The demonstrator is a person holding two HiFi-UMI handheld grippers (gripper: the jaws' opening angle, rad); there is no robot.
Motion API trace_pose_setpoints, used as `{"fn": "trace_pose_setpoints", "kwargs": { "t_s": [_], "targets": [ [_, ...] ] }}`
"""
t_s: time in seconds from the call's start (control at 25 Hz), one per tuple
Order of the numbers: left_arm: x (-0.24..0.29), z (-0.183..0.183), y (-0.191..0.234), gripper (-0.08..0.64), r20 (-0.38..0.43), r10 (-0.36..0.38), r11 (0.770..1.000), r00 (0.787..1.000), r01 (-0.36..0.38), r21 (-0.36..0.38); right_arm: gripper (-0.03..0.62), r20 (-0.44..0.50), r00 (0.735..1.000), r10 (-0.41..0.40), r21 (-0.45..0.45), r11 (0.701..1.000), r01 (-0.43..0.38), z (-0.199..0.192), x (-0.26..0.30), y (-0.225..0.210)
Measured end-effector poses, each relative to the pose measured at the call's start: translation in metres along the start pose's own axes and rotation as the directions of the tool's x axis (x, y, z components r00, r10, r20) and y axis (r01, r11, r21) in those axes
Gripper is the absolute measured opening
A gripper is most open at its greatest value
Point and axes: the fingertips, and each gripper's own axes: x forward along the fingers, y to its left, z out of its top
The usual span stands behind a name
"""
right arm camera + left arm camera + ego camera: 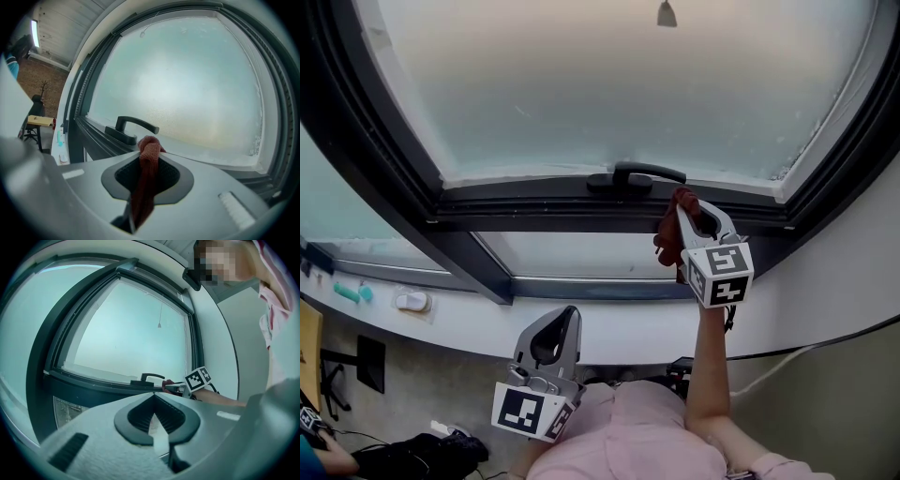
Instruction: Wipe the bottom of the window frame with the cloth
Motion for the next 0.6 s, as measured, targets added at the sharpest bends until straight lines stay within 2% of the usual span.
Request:
{"fn": "trace_pose_setpoints", "kwargs": {
  "t_s": [0.4,0.6],
  "targets": [
    [0.011,0.007,0.001,0.000,0.036,0.007,1.000,0.999,-0.007,0.001,0.060,-0.007,1.000,0.008,-0.003,1.000,-0.008,-0.001,-0.002,-0.008],
    [0.014,0.002,-0.003,0.000,0.024,-0.012,1.000,1.000,0.012,-0.014,0.060,-0.010,1.000,-0.010,-0.001,1.000,0.010,-0.004,-0.005,-0.012]
  ]
}}
